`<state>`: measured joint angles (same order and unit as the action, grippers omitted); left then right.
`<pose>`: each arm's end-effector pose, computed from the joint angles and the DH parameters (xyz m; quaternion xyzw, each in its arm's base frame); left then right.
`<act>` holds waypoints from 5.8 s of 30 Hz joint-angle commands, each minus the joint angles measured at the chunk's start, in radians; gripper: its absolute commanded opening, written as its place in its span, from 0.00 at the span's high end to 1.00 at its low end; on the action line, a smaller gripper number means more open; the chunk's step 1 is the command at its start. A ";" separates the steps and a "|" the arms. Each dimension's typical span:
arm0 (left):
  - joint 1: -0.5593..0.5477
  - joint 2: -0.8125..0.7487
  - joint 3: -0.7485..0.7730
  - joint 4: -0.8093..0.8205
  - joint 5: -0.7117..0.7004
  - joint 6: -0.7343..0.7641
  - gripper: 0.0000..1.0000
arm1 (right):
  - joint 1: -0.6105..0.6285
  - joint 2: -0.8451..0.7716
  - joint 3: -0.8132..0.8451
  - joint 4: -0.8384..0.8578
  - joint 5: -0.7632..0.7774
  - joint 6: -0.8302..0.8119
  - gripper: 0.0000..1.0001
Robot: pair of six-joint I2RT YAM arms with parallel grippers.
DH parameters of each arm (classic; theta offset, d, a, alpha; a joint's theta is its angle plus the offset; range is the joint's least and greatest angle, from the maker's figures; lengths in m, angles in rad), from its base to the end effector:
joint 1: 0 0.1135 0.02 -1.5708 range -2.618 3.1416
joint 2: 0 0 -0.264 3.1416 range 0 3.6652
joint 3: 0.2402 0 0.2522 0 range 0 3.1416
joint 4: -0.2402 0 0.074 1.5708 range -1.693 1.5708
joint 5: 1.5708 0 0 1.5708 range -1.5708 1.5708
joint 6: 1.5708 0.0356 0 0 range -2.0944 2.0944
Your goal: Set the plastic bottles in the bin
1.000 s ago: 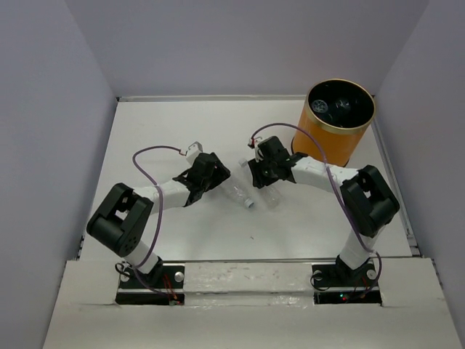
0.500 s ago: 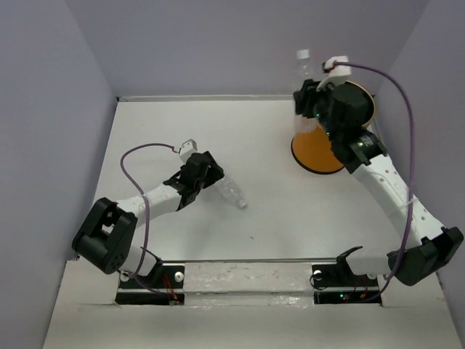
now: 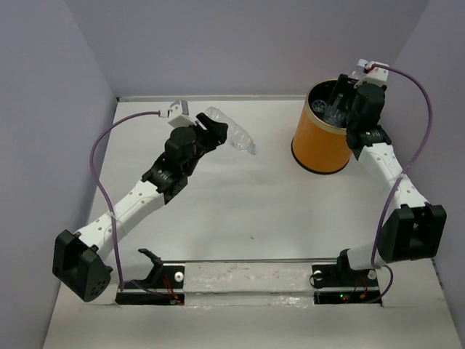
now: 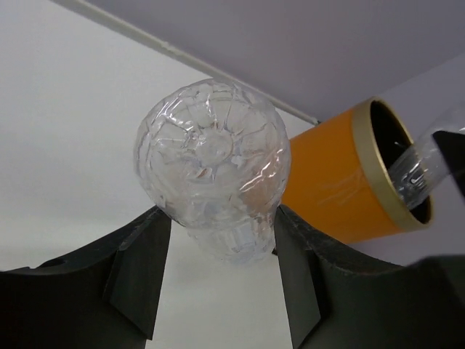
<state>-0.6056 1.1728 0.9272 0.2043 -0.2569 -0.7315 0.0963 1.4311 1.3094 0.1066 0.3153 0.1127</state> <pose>0.2339 -0.1509 0.3510 -0.1335 0.7086 -0.3531 0.5961 0.3410 0.0218 0.4031 0.1159 0.7027 -0.0389 0.7009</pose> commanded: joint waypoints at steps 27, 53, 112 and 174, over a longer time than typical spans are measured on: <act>-0.276 0.875 1.406 0.012 -0.016 0.164 0.54 | -0.029 -0.897 -0.671 -0.312 -0.384 0.400 0.99; -0.221 -0.453 0.067 -0.373 -0.386 0.342 0.09 | 0.439 0.211 -0.089 -0.534 -0.268 -0.464 0.03; -0.006 -0.610 -0.105 -0.287 -0.168 0.376 0.07 | -0.047 -0.170 -0.205 0.256 -0.042 0.097 0.06; 0.017 -0.829 -0.203 -0.261 0.091 0.287 0.01 | -0.047 -1.262 -0.662 -0.344 -0.607 0.426 0.00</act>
<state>-0.5938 0.4061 0.7948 -0.0715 -0.2317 -0.4011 0.0475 0.2707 0.7414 -0.1501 -0.3538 0.5362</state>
